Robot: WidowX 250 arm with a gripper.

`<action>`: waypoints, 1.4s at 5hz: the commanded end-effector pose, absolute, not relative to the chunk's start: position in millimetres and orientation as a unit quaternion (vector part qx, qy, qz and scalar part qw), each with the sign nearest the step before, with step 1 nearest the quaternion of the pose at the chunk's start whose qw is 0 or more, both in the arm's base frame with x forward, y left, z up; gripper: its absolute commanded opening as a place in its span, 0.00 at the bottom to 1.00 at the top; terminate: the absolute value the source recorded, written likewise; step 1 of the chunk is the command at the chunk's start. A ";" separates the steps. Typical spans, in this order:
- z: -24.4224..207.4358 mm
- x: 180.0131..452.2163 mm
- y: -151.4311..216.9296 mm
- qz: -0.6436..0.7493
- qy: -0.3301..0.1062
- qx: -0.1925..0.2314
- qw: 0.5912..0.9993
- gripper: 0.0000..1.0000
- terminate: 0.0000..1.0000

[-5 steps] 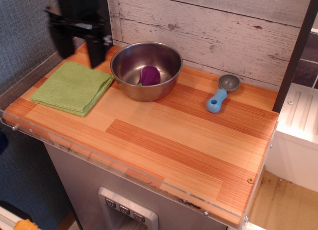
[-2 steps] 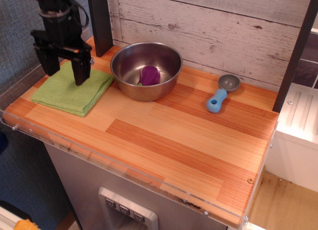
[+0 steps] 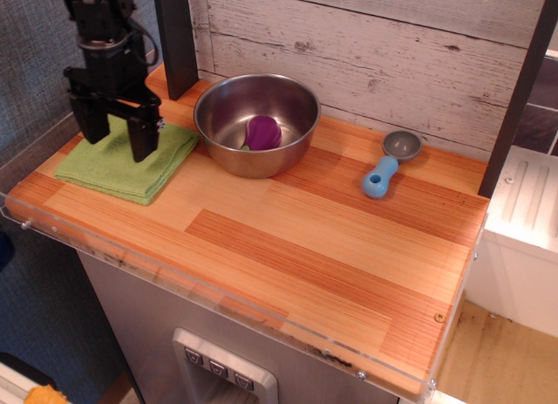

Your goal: Move the green cloth behind the blue brush

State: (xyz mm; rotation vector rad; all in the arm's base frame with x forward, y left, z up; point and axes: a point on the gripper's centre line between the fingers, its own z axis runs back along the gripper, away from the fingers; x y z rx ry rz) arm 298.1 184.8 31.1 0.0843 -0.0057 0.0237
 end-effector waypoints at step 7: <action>27.0 260.4 85.1 -0.088 -0.012 -0.021 0.996 1.00 0.00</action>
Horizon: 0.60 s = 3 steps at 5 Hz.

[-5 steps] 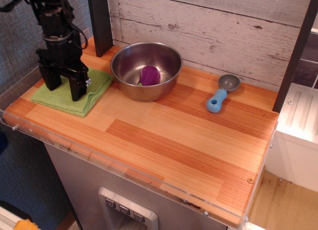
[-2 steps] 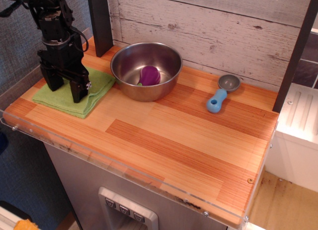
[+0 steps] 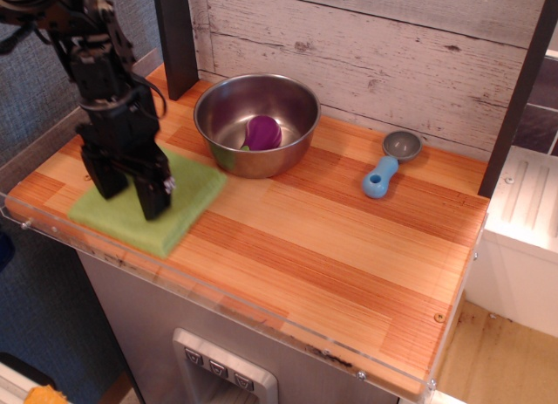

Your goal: Move the green cloth behind the blue brush

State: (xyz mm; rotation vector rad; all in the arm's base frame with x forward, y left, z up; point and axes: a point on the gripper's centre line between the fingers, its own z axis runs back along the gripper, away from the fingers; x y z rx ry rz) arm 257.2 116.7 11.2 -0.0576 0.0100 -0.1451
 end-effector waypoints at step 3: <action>0.5 297.0 -65.8 -0.129 -0.016 0.002 0.992 1.00 0.00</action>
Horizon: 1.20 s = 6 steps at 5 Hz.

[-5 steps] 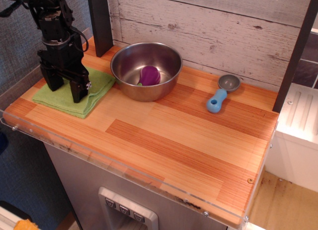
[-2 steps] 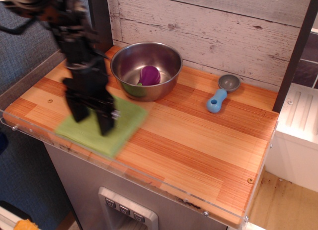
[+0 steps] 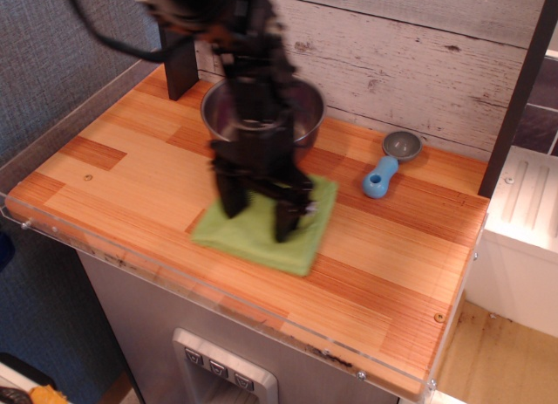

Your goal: Move the green cloth behind the blue brush

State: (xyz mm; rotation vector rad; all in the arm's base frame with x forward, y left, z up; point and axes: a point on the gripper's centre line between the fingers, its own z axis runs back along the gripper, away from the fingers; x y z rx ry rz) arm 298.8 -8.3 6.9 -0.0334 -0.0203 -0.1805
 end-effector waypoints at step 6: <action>106.1 277.0 -77.4 -0.071 -0.117 -0.031 0.990 1.00 0.00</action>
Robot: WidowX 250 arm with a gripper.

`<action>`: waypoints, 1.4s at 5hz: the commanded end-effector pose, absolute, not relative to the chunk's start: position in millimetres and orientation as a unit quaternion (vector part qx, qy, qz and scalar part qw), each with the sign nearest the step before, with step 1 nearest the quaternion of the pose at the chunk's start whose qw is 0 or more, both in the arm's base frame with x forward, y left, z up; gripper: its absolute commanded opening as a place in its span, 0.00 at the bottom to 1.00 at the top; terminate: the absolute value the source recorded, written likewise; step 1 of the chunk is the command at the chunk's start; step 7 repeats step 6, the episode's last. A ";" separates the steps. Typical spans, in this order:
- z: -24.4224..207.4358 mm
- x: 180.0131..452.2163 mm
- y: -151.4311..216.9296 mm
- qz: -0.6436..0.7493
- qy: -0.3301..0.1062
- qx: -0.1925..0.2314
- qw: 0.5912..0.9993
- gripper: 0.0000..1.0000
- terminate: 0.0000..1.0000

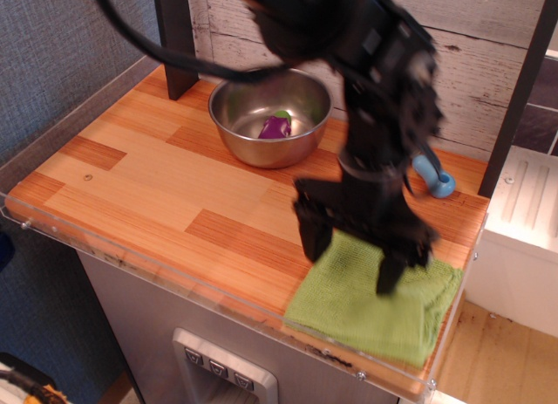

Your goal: Move the green cloth behind the blue brush

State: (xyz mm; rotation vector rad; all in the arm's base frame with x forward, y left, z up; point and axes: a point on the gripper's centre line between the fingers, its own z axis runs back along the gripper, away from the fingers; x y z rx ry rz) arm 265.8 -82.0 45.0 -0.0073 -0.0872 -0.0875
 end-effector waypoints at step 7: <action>112.7 275.6 -7.1 -0.151 -0.035 -0.031 0.987 1.00 1.00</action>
